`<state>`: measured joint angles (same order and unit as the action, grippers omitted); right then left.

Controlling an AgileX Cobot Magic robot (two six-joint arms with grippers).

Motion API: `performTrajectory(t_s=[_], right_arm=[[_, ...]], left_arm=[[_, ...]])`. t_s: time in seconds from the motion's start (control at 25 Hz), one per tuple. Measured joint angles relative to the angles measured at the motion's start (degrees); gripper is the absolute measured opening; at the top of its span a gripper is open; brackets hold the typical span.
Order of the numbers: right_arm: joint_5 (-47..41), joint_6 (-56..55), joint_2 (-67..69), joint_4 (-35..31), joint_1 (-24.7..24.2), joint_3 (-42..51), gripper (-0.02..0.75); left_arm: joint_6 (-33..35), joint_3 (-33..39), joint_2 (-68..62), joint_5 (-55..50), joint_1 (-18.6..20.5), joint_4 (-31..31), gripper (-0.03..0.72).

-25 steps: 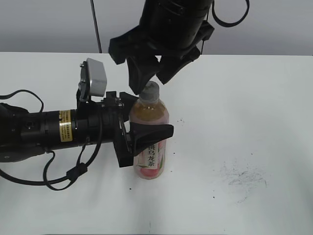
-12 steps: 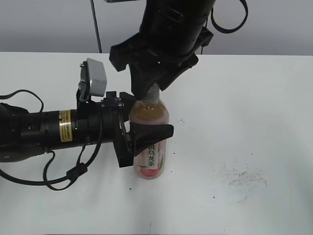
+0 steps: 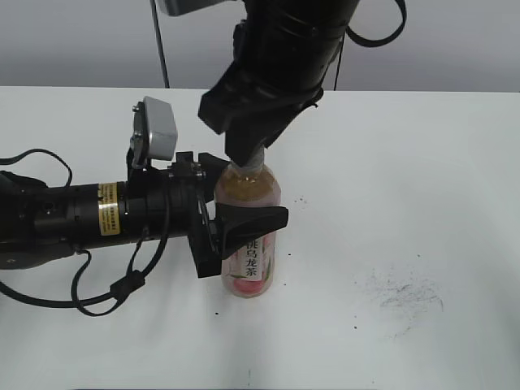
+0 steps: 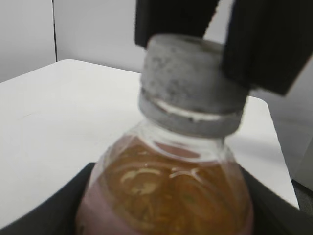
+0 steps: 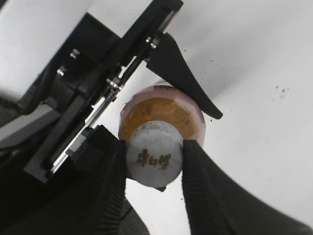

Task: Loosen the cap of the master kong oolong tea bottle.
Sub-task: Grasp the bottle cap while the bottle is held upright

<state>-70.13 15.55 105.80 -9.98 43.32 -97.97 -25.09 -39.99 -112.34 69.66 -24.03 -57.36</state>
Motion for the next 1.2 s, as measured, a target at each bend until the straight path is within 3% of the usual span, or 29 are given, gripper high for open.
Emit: performTrajectory(t_s=[0.64,0.8,0.92,1.08,1.2], right_arm=[[0.42,63.21,-0.29,0.0,-0.05,0.0,0.25],[0.17,80.8,-0.6,-0.2,0.0,0.0,0.077],[-0.09,92.27,-0.58,-0.2,0.0,0.0,0.042],[-0.09,96.96,-0.62,-0.2,0.0,0.0,0.056],[-0.04,91.3,-0.62,-0.23,0.0,0.0,0.172]], left_arm=[[0.0,0.0,0.0,0.0,0.0,0.03,0.448],[-0.61,0.0,0.0,-0.34,0.11,0.65,0.448],[-0.74,0.0,0.0,-0.36,0.11,0.89,0.448],[-0.8,0.0,0.0,-0.41,0.11,0.9,0.448],[-0.8,0.0,0.0,-0.41,0.11,0.84,0.448]])
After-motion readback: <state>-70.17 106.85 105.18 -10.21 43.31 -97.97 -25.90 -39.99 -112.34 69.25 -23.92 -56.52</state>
